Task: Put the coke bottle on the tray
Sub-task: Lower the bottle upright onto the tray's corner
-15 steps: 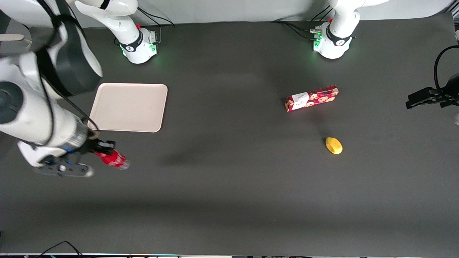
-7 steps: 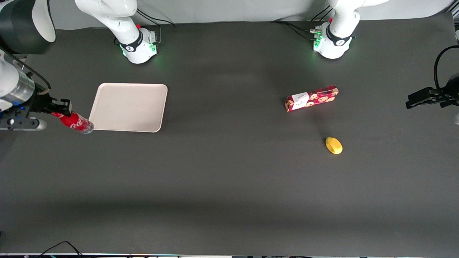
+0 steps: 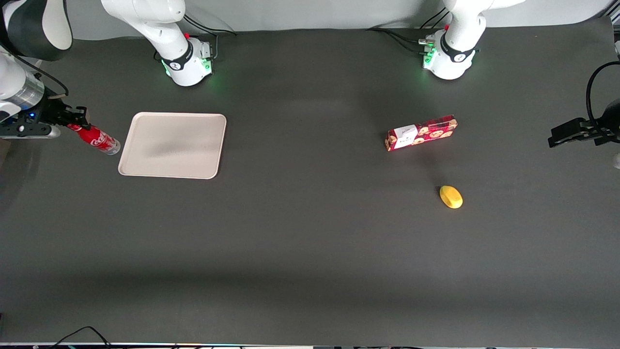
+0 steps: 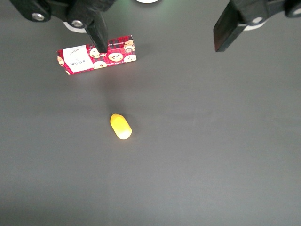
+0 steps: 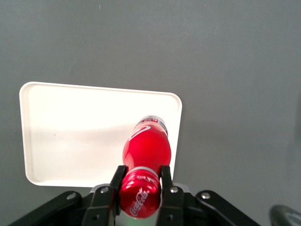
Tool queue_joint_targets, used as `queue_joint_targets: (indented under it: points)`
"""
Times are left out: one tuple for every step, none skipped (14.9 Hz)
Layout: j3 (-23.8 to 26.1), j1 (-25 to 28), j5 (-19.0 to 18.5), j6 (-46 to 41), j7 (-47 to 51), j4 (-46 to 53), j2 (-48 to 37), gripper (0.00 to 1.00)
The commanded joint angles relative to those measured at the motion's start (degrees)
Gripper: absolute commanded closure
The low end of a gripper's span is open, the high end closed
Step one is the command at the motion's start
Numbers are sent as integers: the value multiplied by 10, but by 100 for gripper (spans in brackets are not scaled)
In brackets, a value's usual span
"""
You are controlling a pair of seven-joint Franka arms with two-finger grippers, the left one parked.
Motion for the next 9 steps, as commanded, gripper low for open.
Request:
queue_joint_targets:
  points:
    - [2,0,10,78,-12,-101,-41,100]
    - [2,0,10,96,-16,-120,-41,100]
    - [2,-1,9,112,-20,-136,-41,100]
    - [-2,-2,9,133,-29,-155,-40,100]
    - [-13,-4,8,163,-43,-178,-41,100]
    - [-29,-7,5,192,-59,-201,-41,100]
    - [-46,-9,4,219,-76,-219,-40,100]
    - [-57,-10,1,238,-93,-231,-39,100]
    - [-64,-12,1,248,-105,-238,-37,100]
